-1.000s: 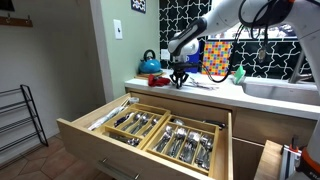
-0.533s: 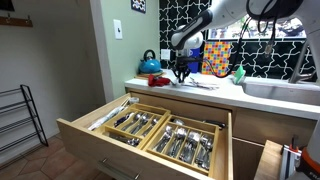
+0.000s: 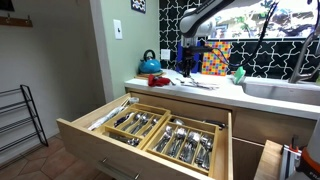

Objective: Put one butter knife on the front left side of the open drawer

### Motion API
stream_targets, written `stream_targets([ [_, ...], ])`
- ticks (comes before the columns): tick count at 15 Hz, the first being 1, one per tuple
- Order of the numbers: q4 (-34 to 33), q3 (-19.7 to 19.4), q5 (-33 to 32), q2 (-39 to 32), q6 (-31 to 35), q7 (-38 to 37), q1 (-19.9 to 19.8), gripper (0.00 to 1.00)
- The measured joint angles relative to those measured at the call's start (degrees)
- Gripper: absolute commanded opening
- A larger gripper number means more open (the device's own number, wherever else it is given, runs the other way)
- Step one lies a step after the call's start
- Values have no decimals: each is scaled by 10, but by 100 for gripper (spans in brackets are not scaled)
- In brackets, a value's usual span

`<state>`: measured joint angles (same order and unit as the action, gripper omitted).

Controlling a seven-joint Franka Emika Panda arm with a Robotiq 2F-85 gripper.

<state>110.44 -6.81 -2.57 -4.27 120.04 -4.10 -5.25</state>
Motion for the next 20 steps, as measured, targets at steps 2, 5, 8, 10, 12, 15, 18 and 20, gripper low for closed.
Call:
stream_targets([
  [2, 54, 19, -14, 57, 3, 24, 13, 10],
  [5, 127, 52, -15, 132, -7, 63, 37, 10],
  [8, 170, 85, -11, 177, -47, 92, 71, 10],
  [10, 179, 106, -3, 185, -83, 106, 96, 9],
  [12, 180, 126, 14, 181, -114, 110, 121, 8],
  [15, 178, 149, 58, 164, -124, 110, 151, 8],
  [18, 159, 160, 111, 131, -122, 136, 171, 23],
  [20, 144, 159, 122, 115, -122, 150, 172, 23],
])
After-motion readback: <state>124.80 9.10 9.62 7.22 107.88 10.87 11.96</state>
